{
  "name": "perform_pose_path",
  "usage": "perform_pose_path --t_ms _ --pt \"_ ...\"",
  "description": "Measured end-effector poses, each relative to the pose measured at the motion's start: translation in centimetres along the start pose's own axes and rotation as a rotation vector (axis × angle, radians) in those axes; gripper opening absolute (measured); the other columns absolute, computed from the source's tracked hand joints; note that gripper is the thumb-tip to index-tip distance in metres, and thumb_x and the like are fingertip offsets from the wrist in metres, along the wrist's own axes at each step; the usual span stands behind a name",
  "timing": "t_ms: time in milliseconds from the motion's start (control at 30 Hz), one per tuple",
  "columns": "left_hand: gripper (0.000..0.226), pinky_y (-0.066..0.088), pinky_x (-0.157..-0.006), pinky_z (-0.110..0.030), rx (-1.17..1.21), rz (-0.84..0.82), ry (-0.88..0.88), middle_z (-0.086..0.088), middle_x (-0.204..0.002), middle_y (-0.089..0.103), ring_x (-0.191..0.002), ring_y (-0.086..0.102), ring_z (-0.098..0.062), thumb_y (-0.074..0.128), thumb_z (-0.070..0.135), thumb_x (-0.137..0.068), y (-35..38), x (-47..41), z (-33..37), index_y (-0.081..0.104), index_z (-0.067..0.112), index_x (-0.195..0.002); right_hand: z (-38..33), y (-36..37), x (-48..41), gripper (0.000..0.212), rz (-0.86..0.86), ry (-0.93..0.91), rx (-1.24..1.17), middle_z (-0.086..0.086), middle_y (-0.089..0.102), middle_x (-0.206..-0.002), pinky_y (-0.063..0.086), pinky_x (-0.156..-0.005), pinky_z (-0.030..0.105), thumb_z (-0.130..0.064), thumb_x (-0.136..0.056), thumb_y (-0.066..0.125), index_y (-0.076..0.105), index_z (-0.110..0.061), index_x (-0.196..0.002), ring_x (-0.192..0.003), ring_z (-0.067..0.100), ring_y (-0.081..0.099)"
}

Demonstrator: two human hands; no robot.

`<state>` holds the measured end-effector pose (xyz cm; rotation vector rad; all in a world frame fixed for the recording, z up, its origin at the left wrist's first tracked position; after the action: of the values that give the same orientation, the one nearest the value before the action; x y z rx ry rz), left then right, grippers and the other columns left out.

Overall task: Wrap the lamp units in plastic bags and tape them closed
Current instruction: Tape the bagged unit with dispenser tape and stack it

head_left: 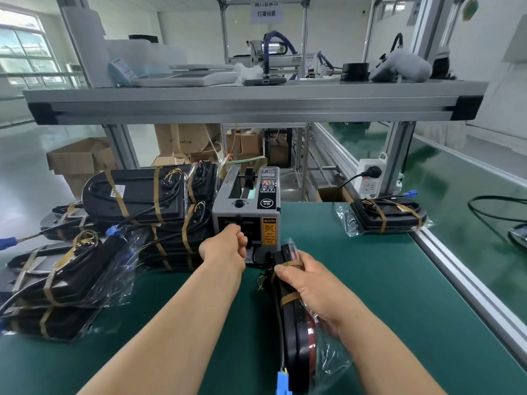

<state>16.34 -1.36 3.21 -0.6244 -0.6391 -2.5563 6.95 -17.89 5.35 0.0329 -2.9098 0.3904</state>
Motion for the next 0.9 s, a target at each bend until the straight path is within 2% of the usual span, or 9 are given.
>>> perform_pose_path --t_ms 67,100,200,267,300,367,500,700,900 --pt "0.023 0.037 -0.041 -0.020 0.007 0.002 0.085 0.005 -0.044 0.055 -0.038 0.047 -0.005 0.067 0.011 -0.087 -0.5 0.6 0.5 0.056 0.013 -0.068 0.0 -0.1 0.1 0.041 0.006 -0.012 -0.018 -0.010 0.071 -0.107 0.048 -0.104 0.041 -0.057 -0.068 0.063 0.060 -0.039 -0.105 -0.105 0.014 0.065" --pt "0.023 0.039 -0.043 -0.020 -0.020 -0.051 0.129 0.006 -0.043 0.054 -0.039 0.047 -0.005 0.067 0.011 -0.087 -0.4 1.1 0.8 0.057 0.014 -0.067 0.0 -0.1 0.1 0.038 0.013 -0.021 -0.026 -0.010 0.071 -0.105 0.049 -0.103 0.041 -0.056 -0.069 0.064 0.061 -0.039 -0.102 -0.104 0.014 0.066" --pt "0.020 0.040 -0.046 -0.019 -0.243 -0.425 0.186 0.006 -0.054 0.053 -0.042 0.045 -0.005 0.066 0.015 -0.090 1.3 3.4 1.3 0.060 0.017 -0.071 -0.1 -0.4 0.0 0.039 0.048 -0.043 -0.025 -0.003 0.073 -0.104 0.052 -0.099 0.044 -0.052 -0.072 0.067 0.063 -0.029 -0.103 -0.101 0.020 0.068" --pt "0.021 0.039 -0.049 -0.019 -0.473 -0.665 0.203 0.005 -0.060 0.051 -0.046 0.043 -0.006 0.062 0.016 -0.093 2.6 5.5 0.9 0.059 0.017 -0.072 0.0 -0.5 -0.1 0.030 0.056 -0.048 -0.027 -0.001 0.074 -0.101 0.054 -0.095 0.043 -0.044 -0.081 0.070 0.065 -0.025 -0.103 -0.097 0.021 0.070" --pt "0.022 0.037 -0.051 -0.019 -0.578 -0.722 0.235 0.004 -0.061 0.049 -0.048 0.041 -0.007 0.062 0.016 -0.093 3.0 6.2 0.8 0.058 0.017 -0.072 0.1 -0.5 -0.2 0.024 0.055 -0.047 -0.036 -0.003 0.073 -0.097 0.056 -0.093 0.040 -0.040 -0.085 0.071 0.066 -0.024 -0.102 -0.094 0.019 0.070" --pt "0.022 0.033 -0.053 -0.020 -0.713 -0.733 0.296 0.004 -0.061 0.047 -0.050 0.038 -0.007 0.063 0.017 -0.094 3.5 7.1 1.0 0.058 0.017 -0.072 0.1 -0.5 -0.1 0.020 0.053 -0.048 -0.037 -0.005 0.073 -0.092 0.055 -0.088 0.036 -0.038 -0.088 0.070 0.067 -0.024 -0.101 -0.089 0.016 0.069" --pt "0.022 0.031 -0.053 -0.021 -0.790 -0.737 0.308 0.003 -0.059 0.043 -0.051 0.036 -0.007 0.064 0.016 -0.094 4.2 7.5 0.8 0.059 0.018 -0.073 -0.1 -0.4 0.0 0.022 0.060 -0.050 -0.042 0.003 0.074 -0.100 0.054 -0.094 0.041 -0.036 -0.088 0.070 0.067 -0.020 -0.103 -0.098 0.024 0.070" --pt "0.020 0.028 -0.052 -0.024 -0.856 -0.746 0.313 -0.002 -0.058 0.039 -0.053 0.030 -0.012 0.065 0.012 -0.092 4.4 7.1 0.5 0.059 0.015 -0.073 -0.1 -0.5 -0.1 0.020 0.053 -0.069 -0.032 -0.006 0.064 -0.083 0.050 -0.079 0.031 -0.034 -0.090 0.069 0.065 -0.018 -0.100 -0.077 0.011 0.059" --pt "0.020 0.029 -0.052 -0.024 -0.872 -0.759 0.320 -0.003 -0.058 0.041 -0.050 0.030 -0.011 0.068 0.015 -0.090 4.5 6.7 0.4 0.064 0.016 -0.071 -0.3 -0.4 -0.1 0.021 0.049 -0.074 -0.031 0.001 0.070 -0.092 0.053 -0.091 0.043 -0.034 -0.089 0.069 0.066 -0.019 -0.102 -0.085 0.016 0.063"
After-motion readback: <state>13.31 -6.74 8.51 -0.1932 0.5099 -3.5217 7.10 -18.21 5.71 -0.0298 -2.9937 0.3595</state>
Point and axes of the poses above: each hand's wrist, its own x-axis away from the middle knuckle, its own y-axis out of the palm, z = x × y, the point moved 8 cm from there along -x, towards the middle knuckle
